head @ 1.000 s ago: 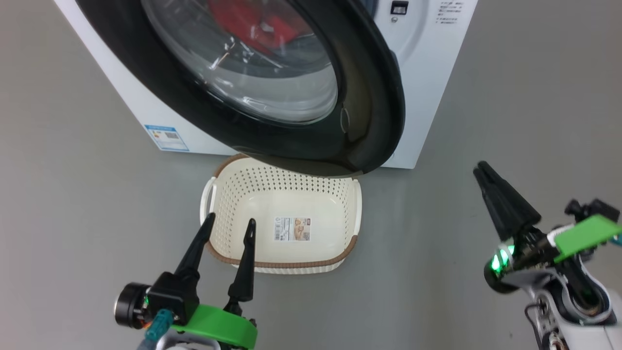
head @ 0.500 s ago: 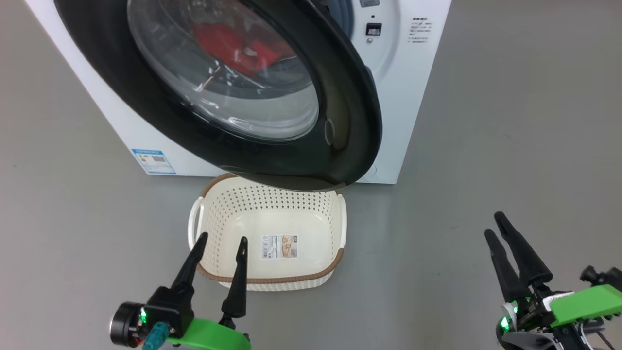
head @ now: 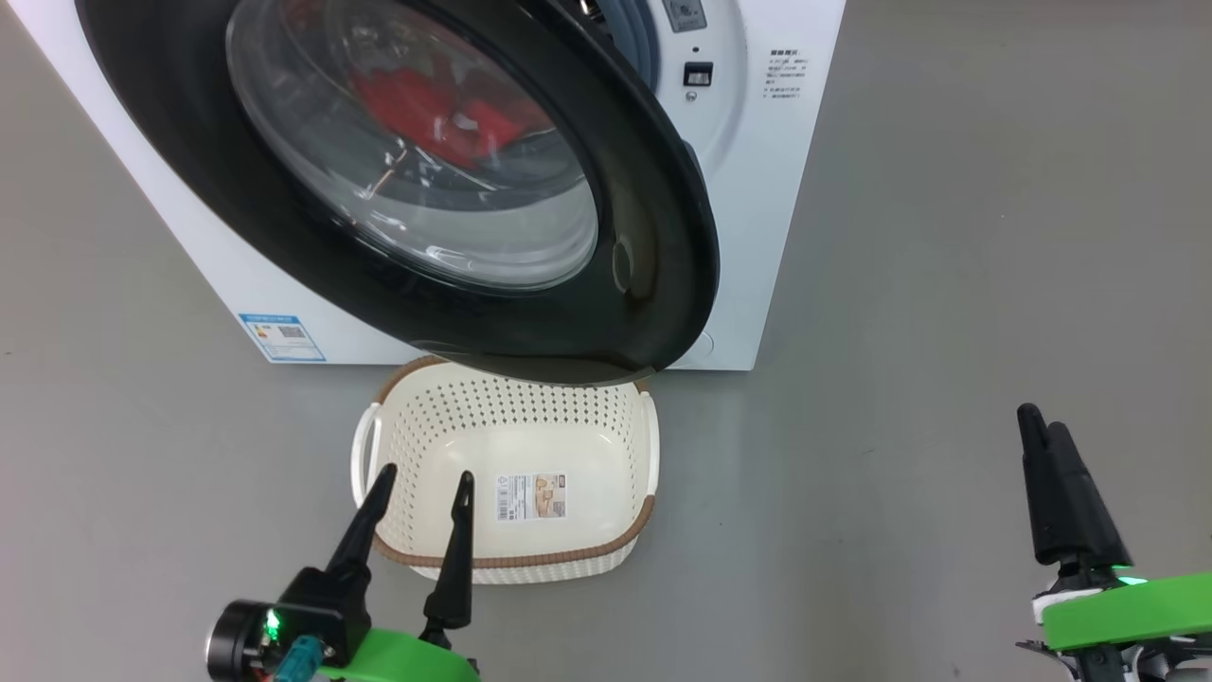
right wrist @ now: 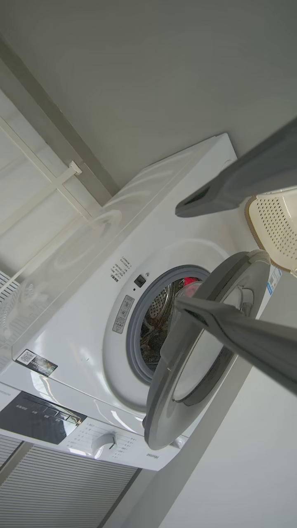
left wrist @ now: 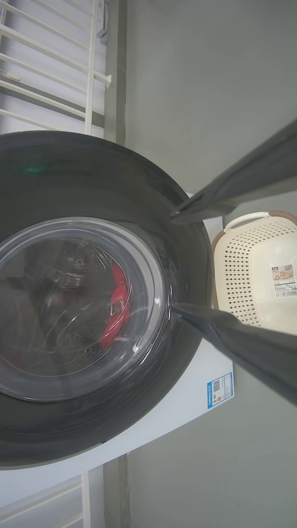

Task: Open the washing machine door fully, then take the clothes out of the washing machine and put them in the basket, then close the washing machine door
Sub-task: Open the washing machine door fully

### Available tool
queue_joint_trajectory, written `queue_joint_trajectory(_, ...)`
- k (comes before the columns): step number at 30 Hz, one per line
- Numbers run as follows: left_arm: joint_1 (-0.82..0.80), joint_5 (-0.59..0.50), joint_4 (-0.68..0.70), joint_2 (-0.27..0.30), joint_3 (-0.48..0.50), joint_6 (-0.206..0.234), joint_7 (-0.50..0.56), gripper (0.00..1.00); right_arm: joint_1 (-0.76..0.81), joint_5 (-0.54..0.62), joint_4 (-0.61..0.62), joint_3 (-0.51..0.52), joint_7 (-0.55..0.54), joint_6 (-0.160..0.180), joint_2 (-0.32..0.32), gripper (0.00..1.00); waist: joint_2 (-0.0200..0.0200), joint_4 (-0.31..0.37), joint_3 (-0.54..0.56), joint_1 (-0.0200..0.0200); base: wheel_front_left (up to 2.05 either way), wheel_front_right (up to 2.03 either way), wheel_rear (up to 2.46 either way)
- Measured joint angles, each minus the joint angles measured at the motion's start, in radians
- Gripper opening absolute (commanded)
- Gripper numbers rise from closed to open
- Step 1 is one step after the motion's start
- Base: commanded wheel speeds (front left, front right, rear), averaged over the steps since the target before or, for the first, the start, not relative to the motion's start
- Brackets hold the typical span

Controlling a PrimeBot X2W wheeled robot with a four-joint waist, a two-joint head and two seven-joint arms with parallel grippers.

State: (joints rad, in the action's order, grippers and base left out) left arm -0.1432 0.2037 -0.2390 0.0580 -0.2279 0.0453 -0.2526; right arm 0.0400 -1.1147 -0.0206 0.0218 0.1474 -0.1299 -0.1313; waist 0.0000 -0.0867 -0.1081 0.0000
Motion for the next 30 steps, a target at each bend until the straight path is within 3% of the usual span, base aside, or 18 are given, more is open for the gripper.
queue_joint_trajectory(4, 0.000, 0.000, 0.000, 0.007, 0.002, 0.007, 0.000, 1.00, -0.002, 0.252, -0.031, -0.006, 0.056, 0.000, -0.012, 1.00, 0.0000, -0.003, 0.009, 0.0000, 0.00, 0.00, 0.00)
queue_joint_trajectory(13, 0.022, 0.000, -0.004, 0.017, 0.004, 0.017, 0.000, 1.00, -0.001, 0.680, -0.045, 0.034, 0.073, 0.000, 0.056, 1.00, 0.0000, -0.006, 0.042, 0.0000, 0.00, 0.00, 0.00)
queue_joint_trajectory(19, 0.047, 0.000, -0.013, 0.023, -0.002, 0.021, 0.000, 1.00, 0.018, 0.821, -0.082, 0.057, 0.072, 0.000, 0.080, 1.00, 0.0000, -0.005, 0.066, 0.0000, 0.00, 0.00, 0.00)
queue_joint_trajectory(30, 0.083, 0.008, -0.019, 0.029, -0.012, 0.028, 0.004, 1.00, 0.063, 0.877, -0.149, 0.063, 0.073, 0.000, 0.093, 1.00, 0.0000, -0.007, 0.100, 0.0000, 0.00, 0.00, 0.00)
